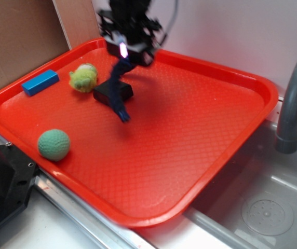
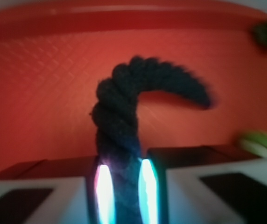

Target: Grab the blue rope.

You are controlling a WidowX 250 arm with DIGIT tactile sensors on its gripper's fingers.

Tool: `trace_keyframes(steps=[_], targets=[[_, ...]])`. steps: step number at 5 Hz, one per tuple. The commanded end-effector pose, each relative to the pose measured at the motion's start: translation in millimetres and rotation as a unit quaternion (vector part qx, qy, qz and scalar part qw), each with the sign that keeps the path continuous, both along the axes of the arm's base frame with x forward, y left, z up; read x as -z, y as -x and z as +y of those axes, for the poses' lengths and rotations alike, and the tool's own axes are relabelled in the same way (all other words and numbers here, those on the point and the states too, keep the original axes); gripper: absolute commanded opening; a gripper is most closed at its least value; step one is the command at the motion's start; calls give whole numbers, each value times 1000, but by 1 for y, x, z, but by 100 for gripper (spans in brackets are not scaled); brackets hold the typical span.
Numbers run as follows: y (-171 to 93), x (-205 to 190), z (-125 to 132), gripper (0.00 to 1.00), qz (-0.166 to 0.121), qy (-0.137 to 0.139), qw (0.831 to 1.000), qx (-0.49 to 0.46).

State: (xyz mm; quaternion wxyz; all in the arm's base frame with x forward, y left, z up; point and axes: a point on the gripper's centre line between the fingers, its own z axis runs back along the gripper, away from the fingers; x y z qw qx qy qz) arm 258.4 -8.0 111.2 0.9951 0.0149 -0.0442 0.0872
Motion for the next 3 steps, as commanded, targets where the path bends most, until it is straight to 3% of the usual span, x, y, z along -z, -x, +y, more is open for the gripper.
trace_keyframes(steps=[1, 2, 3], targets=[[64, -109, 25, 0, -43, 44, 991, -122], [73, -160, 14, 0, -39, 27, 990, -136], [70, -180, 11, 0, -27, 27, 989, -140]])
